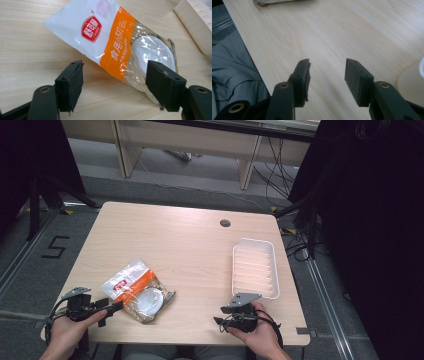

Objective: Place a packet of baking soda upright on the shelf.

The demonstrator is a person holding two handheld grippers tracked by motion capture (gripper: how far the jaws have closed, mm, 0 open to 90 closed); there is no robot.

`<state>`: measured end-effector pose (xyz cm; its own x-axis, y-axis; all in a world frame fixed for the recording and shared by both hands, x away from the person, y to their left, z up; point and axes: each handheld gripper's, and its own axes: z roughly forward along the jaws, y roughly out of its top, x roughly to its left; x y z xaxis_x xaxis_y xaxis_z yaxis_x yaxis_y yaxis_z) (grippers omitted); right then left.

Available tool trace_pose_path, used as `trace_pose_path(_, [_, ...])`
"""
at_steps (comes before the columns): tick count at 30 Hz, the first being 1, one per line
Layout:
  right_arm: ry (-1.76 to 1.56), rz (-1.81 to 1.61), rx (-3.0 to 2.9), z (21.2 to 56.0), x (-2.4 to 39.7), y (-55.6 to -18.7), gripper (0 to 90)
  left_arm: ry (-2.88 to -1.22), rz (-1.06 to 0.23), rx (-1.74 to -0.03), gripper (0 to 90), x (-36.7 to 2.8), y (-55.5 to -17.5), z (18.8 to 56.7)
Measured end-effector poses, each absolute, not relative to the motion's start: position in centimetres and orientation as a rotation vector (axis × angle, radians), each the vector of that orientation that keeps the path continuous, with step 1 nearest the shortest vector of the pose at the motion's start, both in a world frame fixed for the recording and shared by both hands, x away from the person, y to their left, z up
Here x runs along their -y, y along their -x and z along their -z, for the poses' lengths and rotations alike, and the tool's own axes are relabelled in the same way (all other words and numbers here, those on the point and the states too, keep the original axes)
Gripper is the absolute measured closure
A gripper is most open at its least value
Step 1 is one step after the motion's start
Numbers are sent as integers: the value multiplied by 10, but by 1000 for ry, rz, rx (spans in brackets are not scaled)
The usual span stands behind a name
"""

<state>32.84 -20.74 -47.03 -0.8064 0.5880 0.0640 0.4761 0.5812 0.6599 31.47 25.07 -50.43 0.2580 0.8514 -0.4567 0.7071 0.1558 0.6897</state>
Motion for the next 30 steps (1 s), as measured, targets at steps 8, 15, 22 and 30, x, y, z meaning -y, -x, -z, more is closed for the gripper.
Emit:
trace_pose_path(8, [-904,-1040,-2649,471,204,-327,539,-1597,-184,-1505,294,-248,-325,508])
trace_pose_path(15, [-891,-1035,-2645,473,203,-328,537,-1583,-170,-1518,325,-249,-335,510])
trace_pose_path(22, [-870,-1042,-2661,473,202,-328,531,-1563,-160,-1537,374,-249,-350,513])
trace_pose_path(30, [-873,-1044,-2650,476,201,-327,524,-1521,-73,-1550,503,-248,-360,521])
